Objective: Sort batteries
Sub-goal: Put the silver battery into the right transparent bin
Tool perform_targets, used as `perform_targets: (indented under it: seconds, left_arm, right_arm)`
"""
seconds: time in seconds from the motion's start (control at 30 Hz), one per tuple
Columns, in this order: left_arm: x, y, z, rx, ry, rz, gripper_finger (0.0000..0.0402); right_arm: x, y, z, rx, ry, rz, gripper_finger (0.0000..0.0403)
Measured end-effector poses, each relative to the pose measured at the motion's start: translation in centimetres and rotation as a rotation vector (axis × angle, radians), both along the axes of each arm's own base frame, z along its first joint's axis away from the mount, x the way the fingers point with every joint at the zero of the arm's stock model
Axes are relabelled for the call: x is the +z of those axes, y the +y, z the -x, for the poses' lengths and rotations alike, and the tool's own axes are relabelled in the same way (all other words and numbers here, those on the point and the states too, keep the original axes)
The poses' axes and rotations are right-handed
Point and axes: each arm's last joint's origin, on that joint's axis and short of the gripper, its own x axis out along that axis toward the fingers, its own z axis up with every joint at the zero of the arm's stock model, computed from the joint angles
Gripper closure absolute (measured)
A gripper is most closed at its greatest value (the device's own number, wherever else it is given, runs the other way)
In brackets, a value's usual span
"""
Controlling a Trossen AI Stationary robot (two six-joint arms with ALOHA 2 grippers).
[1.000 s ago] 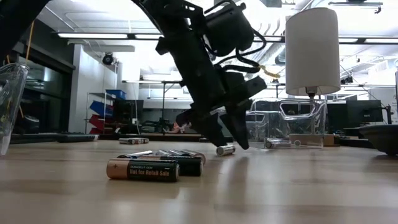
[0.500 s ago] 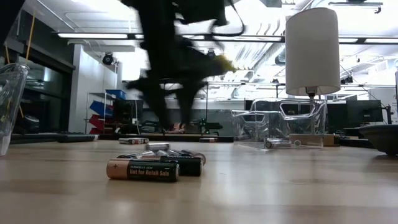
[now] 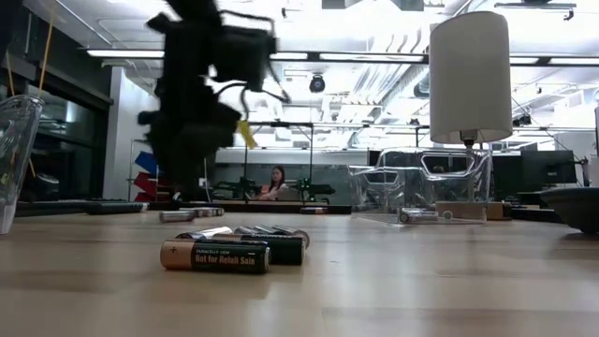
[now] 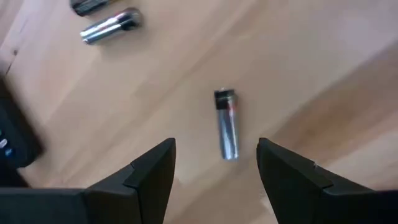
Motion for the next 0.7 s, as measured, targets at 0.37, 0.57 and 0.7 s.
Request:
perform_targets:
  seconds: [0.37, 0.57, 0.7]
  left_arm:
    - [-4.8, 4.7, 6.9, 0.048, -0.188, 0.174, 0.0204]
    - [-4.6, 5.6, 7.5, 0.041, -0.202, 0.198, 0.0220]
    - [-3.9, 5.6, 7.5, 0.070, -0.269, 0.159, 0.0228]
  right_arm:
    - [-0.1, 0.1, 0.0, -0.006, -0.016, -0.044, 0.0269]
    - [-0.1, 0.2, 0.0, -0.011, -0.063, -0.122, 0.0269]
    - [-0.1, 0.2, -0.1, -0.020, -0.075, -0.136, 0.0269]
